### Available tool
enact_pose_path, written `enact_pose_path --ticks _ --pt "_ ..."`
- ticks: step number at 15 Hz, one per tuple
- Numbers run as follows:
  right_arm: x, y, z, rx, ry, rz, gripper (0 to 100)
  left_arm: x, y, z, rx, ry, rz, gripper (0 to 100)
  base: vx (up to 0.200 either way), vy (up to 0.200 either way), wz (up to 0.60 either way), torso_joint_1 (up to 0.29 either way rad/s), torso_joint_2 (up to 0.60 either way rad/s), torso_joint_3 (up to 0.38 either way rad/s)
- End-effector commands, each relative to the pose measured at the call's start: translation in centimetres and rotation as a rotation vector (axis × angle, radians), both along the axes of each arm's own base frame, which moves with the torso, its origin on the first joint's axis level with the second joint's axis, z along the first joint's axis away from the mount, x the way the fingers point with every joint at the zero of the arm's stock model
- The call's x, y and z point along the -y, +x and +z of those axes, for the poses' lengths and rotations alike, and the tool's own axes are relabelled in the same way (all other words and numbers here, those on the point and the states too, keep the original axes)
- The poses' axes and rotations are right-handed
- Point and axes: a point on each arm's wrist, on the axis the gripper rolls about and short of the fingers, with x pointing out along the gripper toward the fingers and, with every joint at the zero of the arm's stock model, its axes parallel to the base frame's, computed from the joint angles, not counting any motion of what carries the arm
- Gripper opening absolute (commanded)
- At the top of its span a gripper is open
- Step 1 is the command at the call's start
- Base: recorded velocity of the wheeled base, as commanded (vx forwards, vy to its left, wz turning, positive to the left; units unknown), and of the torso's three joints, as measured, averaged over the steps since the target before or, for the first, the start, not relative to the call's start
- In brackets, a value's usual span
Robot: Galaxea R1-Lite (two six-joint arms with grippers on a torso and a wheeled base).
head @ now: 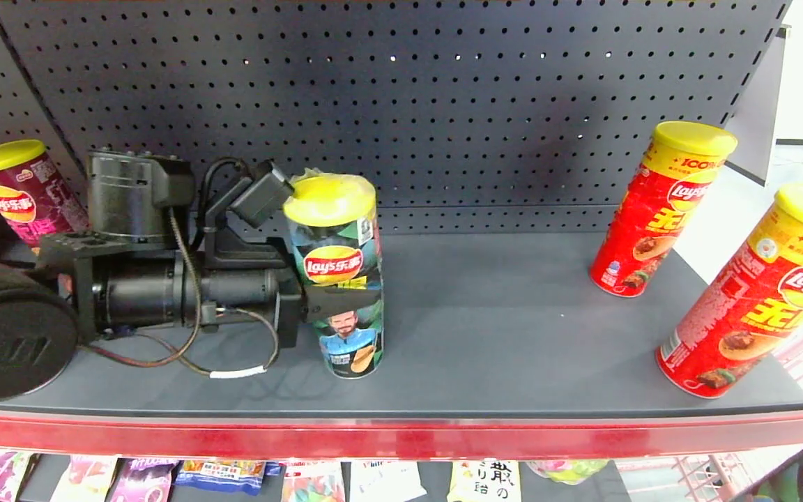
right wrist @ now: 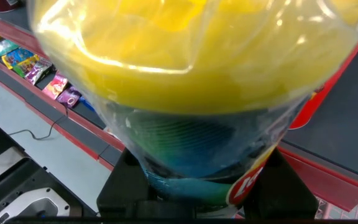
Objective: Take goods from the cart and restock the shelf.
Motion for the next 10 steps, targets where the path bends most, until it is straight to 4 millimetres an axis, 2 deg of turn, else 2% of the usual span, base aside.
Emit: enact_pose_path --ticks 1,5,10 --pt "0.0 0.1 0.1 -0.003 -0.001 0.001 0 -1.2 -2.3 0.6 0.019 -0.007 0.008 0 0.0 0.0 0.0 0.0 0.0 0.0" --pt "0.0 0.1 0.3 0.003 0.001 0.002 0 -1.8 -3.6 -0.1 0.0 0.006 0.014 0 0.0 0.0 0.0 0.0 0.0 0.0" --pt "0.0 0.1 0.3 0.003 0.001 0.002 0 -2.0 -3.9 -0.1 -0.004 0.005 0.015 0 0.0 0.0 0.0 0.0 0.0 0.0"
